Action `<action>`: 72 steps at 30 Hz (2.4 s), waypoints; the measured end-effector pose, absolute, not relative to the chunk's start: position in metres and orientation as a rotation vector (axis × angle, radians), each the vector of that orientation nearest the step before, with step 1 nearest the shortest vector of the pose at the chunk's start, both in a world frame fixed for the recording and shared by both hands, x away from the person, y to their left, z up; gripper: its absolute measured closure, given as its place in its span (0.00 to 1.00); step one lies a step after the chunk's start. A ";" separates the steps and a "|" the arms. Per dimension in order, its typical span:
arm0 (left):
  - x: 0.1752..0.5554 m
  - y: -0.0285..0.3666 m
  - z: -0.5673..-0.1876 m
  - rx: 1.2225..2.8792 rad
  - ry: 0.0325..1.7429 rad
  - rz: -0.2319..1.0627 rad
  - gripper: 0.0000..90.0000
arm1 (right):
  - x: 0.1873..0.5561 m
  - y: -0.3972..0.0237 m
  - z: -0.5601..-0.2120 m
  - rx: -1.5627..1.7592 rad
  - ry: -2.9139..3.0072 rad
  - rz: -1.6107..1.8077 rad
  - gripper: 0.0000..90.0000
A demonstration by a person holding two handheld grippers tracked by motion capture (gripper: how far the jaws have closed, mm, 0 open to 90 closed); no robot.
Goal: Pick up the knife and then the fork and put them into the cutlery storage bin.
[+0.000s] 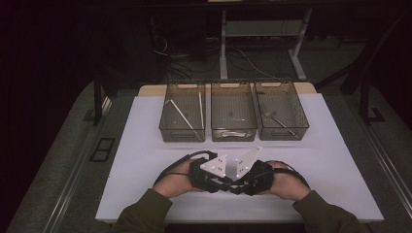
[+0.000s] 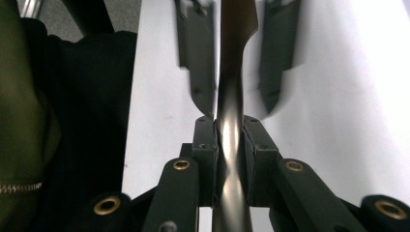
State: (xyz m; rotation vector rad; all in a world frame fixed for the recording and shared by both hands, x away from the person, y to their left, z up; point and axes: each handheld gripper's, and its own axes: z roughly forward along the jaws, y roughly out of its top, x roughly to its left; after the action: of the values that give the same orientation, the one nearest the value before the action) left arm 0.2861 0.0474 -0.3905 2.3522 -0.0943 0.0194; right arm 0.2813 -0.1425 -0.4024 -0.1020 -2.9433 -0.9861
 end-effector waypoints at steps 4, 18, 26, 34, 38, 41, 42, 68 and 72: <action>0.290 0.063 -0.384 2.286 0.012 0.025 0.63 | 0.285 -0.151 -0.400 -0.141 -2.952 -1.009 0.87; 0.293 0.148 -0.389 2.066 0.517 0.206 0.20 | 0.317 -0.223 -0.373 -0.543 -2.897 -1.190 0.87; 0.288 0.161 -0.405 2.044 0.612 0.235 0.11 | 0.341 -0.264 -0.363 -0.765 -2.847 -1.332 0.87; 0.284 0.162 -0.415 2.038 0.647 0.242 0.00 | 0.362 -0.285 -0.351 -0.932 -2.836 -1.399 0.87; 0.283 0.161 -0.419 2.063 0.647 0.244 0.00 | 0.376 -0.295 -0.347 -1.036 -2.818 -1.403 0.87; 0.283 0.159 -0.420 2.060 0.647 0.236 0.00 | 0.387 -0.304 -0.344 -1.120 -2.801 -1.413 0.87; 0.283 0.158 -0.420 2.063 0.643 0.233 0.00 | 0.389 -0.306 -0.343 -1.140 -2.798 -1.418 0.87; 0.283 0.156 -0.422 2.051 0.630 0.271 0.00 | 0.461 -0.327 -0.367 -1.683 -2.718 -1.209 0.87; 0.283 0.155 -0.422 2.060 0.620 0.263 0.00 | 0.466 -0.324 -0.375 -1.698 -2.712 -1.163 0.87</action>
State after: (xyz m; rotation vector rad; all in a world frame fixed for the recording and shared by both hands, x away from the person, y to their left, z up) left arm 0.2827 0.1551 -0.4222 2.0604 0.6200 0.2629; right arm 0.4661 -0.3241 -0.3748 -1.6979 -2.7118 -1.1627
